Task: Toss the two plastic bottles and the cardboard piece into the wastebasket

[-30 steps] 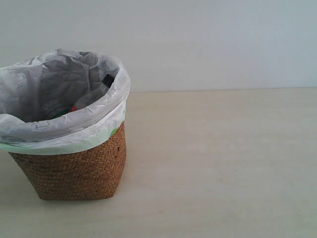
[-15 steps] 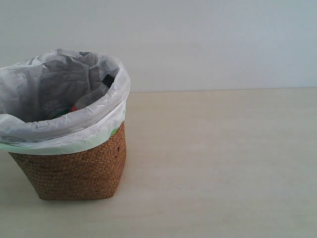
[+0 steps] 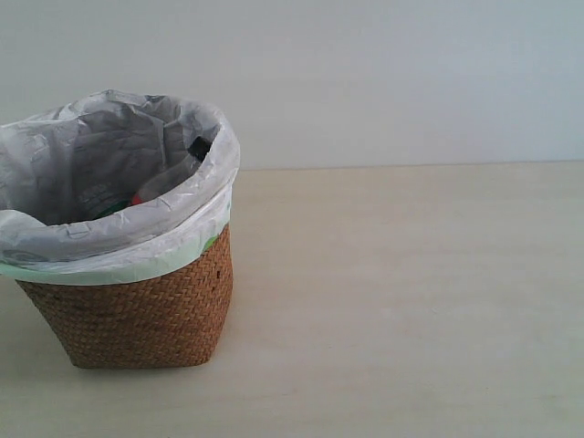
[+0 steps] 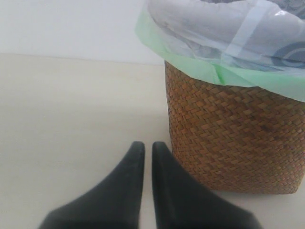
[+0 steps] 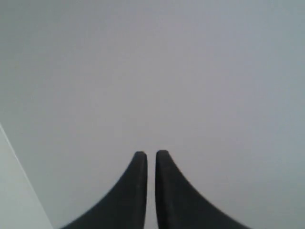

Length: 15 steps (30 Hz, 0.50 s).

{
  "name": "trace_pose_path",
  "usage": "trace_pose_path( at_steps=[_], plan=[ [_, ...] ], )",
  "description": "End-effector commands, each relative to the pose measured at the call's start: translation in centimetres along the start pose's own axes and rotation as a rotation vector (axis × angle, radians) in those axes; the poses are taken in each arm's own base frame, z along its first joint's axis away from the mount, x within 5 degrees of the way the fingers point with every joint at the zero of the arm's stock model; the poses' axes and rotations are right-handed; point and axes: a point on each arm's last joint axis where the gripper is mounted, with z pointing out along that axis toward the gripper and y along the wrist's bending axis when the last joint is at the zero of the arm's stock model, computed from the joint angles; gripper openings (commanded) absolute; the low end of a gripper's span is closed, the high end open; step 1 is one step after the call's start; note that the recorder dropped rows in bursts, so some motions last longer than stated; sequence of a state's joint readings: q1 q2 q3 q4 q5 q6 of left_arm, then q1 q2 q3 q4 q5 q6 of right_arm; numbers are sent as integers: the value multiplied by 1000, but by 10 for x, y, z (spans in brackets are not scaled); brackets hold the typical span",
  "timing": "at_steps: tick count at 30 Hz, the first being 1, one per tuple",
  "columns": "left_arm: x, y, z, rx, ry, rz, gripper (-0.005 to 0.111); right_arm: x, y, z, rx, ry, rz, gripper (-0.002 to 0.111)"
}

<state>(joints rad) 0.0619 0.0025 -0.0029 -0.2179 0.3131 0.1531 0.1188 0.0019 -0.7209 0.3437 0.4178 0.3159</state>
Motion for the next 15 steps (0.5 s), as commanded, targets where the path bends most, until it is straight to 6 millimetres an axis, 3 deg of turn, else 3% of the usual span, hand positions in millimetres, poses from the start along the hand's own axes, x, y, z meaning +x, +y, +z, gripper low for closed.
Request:
trace_pose_path(
  at_steps=[1, 7, 15],
  plan=[
    [1, 0, 0, -4, -2, -8, 6, 12, -22, 13, 11, -176, -39, 2],
    [1, 0, 0, -4, -2, -8, 6, 53, -60, 25, 68, -195, -203, 2],
    [1, 0, 0, -4, -2, -8, 6, 127, -114, 23, 189, 28, -259, 2]
  ],
)
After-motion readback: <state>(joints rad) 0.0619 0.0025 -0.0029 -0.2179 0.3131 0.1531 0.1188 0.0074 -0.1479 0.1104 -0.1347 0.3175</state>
